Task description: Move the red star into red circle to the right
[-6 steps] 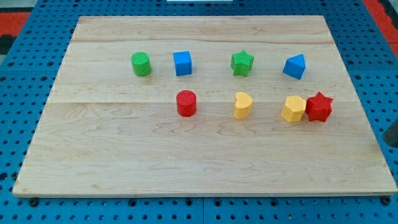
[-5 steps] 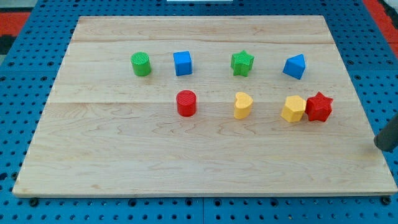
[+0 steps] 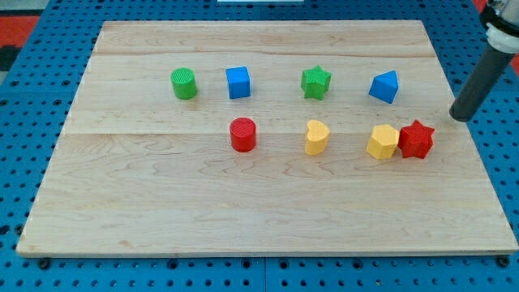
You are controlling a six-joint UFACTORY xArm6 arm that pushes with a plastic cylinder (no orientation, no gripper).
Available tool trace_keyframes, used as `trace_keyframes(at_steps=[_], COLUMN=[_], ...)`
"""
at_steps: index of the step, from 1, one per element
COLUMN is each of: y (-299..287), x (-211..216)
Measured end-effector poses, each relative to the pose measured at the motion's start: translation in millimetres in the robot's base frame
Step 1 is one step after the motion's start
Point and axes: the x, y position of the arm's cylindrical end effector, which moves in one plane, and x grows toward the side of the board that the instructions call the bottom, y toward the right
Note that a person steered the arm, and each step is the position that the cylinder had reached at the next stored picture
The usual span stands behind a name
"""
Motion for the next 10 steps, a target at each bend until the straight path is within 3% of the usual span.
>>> trace_keyframes(at_steps=[6, 9, 10], y=[-3, -88, -44], x=[-3, -3, -15])
